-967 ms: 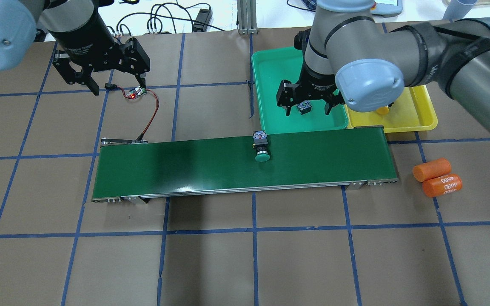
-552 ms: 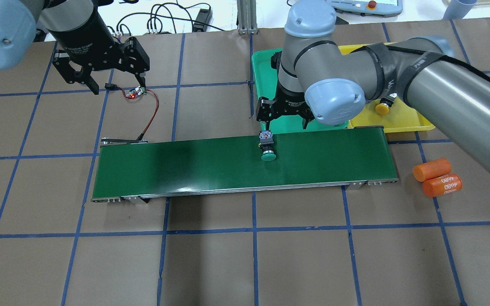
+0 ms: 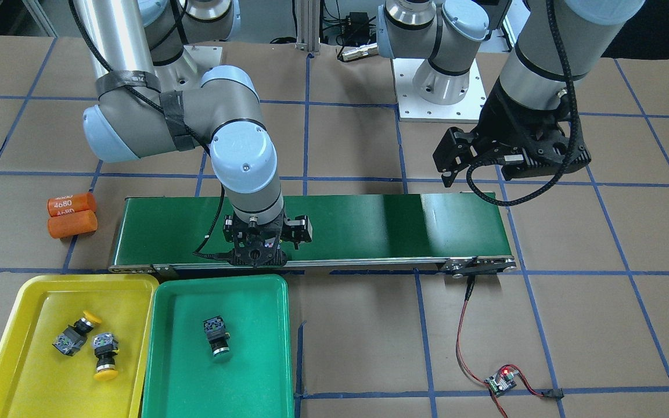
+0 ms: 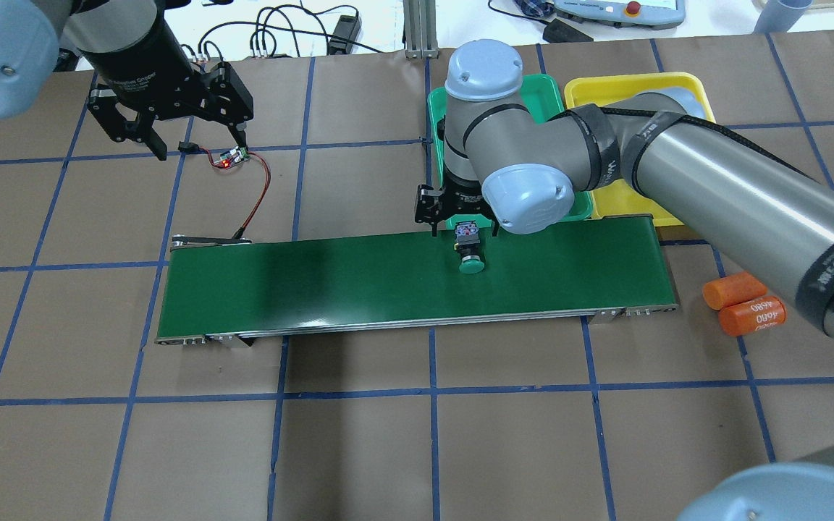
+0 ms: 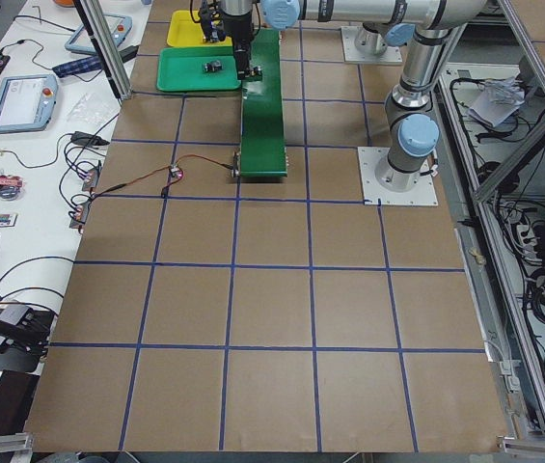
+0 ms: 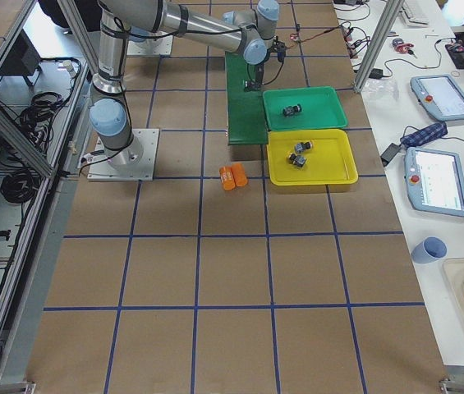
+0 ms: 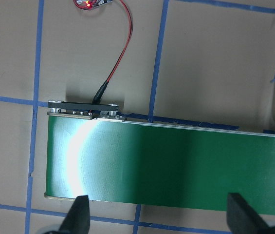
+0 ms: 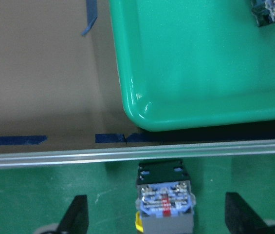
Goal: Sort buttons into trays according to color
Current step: 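Move the right gripper to the last green-capped switch and grasp it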
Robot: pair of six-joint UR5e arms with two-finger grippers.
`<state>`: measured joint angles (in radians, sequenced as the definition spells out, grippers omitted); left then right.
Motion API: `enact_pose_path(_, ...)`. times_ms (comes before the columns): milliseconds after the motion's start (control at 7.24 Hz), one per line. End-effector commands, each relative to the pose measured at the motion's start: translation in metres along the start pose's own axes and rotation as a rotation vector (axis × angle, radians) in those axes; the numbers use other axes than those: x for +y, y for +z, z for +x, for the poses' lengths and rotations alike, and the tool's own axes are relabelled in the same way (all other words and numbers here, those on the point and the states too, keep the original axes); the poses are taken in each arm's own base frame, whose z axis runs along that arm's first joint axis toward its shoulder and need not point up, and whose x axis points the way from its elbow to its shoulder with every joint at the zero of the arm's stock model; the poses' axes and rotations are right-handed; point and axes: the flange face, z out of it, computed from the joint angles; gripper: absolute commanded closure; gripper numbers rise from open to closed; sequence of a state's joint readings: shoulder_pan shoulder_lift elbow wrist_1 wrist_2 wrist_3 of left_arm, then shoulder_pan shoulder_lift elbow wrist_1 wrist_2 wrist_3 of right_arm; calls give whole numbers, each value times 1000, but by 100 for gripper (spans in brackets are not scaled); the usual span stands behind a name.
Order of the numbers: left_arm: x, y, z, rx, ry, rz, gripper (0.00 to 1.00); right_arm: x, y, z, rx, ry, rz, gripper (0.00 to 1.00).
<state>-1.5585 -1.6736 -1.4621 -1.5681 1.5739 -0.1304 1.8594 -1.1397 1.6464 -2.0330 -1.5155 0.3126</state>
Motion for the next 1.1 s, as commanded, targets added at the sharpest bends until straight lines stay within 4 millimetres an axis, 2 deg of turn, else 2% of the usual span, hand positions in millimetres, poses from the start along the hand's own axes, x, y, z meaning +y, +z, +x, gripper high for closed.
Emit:
enact_pose_path(0, 1, -1, 0, -3, 2, 1, 0, -8, 21, 1, 4, 19, -2, 19)
enact_pose_path(276, 3, -3, 1, -1, 5, 5, 0, 2, 13, 8, 25, 84, -66, 100)
enact_pose_path(691, 3, -4, 1, 1, 5, 7, 0, 0, 5, 11, 24, 93, -80, 100)
enact_pose_path(829, 3, -4, 1, 1, 5, 8, 0, -6, -5, 12, 17, 97, -56, 100)
enact_pose_path(967, 3, -4, 1, 1, 5, 8, 0, -19, -34, 19, 1, 116, -4, 100)
